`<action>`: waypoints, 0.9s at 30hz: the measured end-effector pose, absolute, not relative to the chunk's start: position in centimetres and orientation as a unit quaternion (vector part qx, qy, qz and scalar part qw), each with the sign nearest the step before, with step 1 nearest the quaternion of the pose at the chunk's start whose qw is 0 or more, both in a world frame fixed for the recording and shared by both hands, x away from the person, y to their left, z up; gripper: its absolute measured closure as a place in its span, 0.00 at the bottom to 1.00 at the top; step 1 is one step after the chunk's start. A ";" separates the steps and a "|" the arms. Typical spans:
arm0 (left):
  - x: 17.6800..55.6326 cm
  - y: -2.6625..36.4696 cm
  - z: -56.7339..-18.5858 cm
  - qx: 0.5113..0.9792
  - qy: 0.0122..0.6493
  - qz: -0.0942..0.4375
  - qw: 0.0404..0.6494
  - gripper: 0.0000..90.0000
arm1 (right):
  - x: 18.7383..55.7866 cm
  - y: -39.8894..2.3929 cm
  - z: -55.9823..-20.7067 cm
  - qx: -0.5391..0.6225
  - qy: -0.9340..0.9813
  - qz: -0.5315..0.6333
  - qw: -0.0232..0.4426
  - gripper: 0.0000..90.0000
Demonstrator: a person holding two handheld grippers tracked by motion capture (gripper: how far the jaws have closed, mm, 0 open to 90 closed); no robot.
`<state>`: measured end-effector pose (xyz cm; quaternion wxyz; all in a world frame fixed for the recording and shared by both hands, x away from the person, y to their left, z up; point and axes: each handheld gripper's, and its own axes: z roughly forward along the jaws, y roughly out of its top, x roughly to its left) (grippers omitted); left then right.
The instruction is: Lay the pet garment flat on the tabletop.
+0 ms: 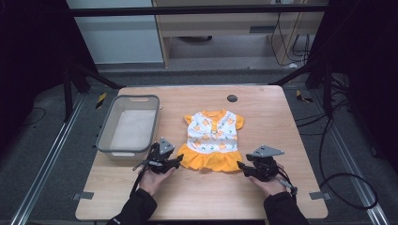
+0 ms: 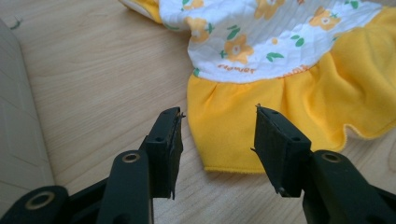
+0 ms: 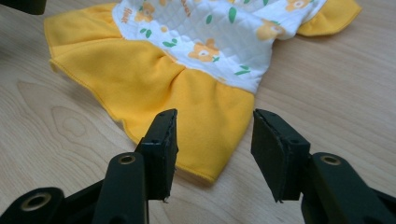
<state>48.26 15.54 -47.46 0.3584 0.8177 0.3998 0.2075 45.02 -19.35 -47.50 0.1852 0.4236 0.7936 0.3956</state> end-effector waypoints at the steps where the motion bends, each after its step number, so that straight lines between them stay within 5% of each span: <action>1: 48.4 15.5 -47.7 0.818 0.402 0.205 0.356 0.57 | 45.2 -19.2 -47.7 0.422 0.795 0.395 0.182 0.58; 13: 48.6 14.5 -49.2 0.844 0.391 0.195 0.311 0.77 | 45.9 -18.5 -49.4 0.425 0.817 0.353 0.163 0.70; 27: 48.2 14.4 -48.4 0.839 0.390 0.178 0.334 0.96 | 45.9 -18.7 -49.0 0.427 0.819 0.345 0.165 0.95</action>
